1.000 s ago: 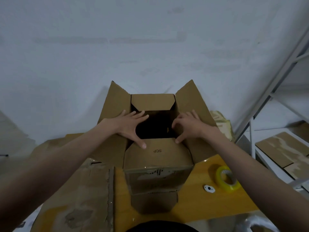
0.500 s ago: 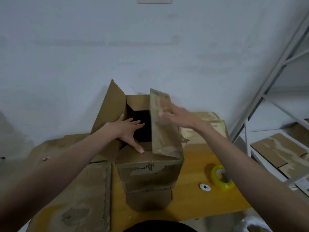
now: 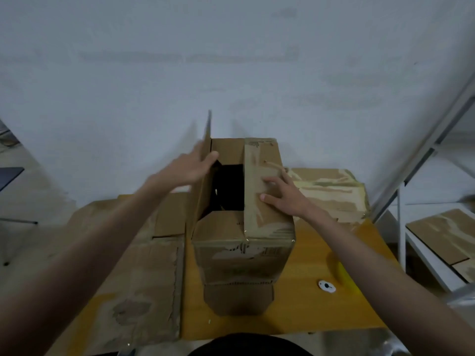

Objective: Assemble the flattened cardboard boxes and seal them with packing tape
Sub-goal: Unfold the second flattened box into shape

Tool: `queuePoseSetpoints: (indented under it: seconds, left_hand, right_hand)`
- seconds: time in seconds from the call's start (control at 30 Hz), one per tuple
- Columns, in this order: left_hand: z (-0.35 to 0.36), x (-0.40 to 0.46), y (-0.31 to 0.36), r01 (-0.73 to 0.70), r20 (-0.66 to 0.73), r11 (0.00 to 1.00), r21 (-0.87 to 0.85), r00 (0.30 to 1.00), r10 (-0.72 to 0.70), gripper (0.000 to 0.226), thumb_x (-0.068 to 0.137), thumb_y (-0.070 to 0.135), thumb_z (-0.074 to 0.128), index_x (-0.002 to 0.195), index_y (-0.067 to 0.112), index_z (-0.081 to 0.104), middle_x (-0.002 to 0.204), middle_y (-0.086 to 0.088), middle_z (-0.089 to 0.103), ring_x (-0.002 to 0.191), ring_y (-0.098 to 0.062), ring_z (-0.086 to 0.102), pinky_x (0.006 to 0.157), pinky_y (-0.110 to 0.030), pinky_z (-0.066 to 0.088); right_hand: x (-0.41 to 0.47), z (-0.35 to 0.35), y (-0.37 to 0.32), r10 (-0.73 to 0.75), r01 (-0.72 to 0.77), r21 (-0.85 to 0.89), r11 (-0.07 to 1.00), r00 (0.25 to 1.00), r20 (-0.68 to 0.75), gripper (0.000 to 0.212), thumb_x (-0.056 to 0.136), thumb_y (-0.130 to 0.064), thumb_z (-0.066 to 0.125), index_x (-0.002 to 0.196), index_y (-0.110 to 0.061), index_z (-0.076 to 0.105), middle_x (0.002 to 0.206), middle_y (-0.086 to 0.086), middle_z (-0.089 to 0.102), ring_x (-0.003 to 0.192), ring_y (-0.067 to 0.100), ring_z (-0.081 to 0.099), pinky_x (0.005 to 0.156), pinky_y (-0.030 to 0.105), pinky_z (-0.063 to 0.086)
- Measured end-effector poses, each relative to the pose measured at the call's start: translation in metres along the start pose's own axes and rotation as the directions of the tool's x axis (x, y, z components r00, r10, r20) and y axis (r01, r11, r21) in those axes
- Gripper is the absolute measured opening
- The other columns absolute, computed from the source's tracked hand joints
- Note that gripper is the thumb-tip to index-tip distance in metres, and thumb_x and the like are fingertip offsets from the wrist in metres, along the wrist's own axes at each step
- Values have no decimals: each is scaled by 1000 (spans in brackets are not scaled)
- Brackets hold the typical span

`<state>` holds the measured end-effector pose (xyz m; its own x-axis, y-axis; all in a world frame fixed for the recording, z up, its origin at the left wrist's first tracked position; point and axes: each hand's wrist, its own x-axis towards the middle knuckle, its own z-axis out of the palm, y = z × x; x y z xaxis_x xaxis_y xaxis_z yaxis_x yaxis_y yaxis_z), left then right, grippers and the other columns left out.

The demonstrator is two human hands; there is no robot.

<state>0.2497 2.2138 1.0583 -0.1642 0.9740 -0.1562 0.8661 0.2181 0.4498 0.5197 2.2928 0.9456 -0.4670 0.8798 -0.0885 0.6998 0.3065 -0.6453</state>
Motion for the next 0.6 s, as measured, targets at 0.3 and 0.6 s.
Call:
queuePoseSetpoints:
  seconds: [0.3,0.6]
  left_hand:
    - [89,18,-10,25,95,999,38,995,-29,97,77,79,57,156,40,16,165,2,-17,151,-40,-9,118,-64,8]
    - [106,27,-27,45,8,990,-137,999,-44,102,73,82,59,155,44,12,163,6,-24,147,-34,27,115,-47,31]
  right_hand:
    - [-13,14,7,91,-71,340,938,995,-43,73,87,-61,62,148,-43,28,153,-3,32,136,25,41,107,51,45]
    - [1,25,-2,137,-68,453,889,983,-120,68,96,-45,60,153,-40,23,150,-2,37,128,23,47,104,45,47]
